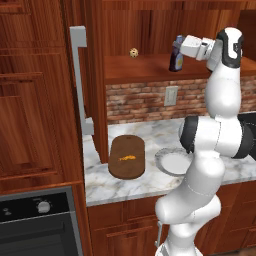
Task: Pick the shrimp from the plate and place it on the cutting board. Then pick the condiment bottle from the cabinet and place it next to the cutting board.
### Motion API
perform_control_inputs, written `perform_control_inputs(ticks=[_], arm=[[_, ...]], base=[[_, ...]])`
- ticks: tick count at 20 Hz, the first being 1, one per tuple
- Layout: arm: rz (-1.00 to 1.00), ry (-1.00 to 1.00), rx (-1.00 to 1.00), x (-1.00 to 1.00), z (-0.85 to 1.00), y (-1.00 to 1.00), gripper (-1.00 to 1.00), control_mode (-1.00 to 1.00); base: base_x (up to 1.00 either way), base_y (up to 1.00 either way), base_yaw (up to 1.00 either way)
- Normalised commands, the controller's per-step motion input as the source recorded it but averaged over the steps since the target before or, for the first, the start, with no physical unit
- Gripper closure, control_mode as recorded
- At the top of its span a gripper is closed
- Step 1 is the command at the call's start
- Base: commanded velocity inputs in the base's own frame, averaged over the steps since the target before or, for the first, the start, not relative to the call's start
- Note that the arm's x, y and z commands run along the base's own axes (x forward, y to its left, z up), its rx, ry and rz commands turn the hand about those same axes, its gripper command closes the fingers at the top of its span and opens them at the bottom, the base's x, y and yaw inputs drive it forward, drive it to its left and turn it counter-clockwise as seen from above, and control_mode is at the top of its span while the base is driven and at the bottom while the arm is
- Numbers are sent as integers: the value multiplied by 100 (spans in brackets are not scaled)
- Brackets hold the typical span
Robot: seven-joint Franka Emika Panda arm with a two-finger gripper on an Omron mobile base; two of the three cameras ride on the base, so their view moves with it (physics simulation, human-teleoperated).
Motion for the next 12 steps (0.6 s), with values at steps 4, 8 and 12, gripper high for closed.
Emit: perform_control_inputs(ticks=[4,8,12], arm=[[0,2,-2,0,-16,9,-100,-100],[0,4,-2,0,-8,4,100,-100],[0,5,-2,0,-1,1,100,-100]], base=[[0,0,0],[0,0,0],[0,0,0]])
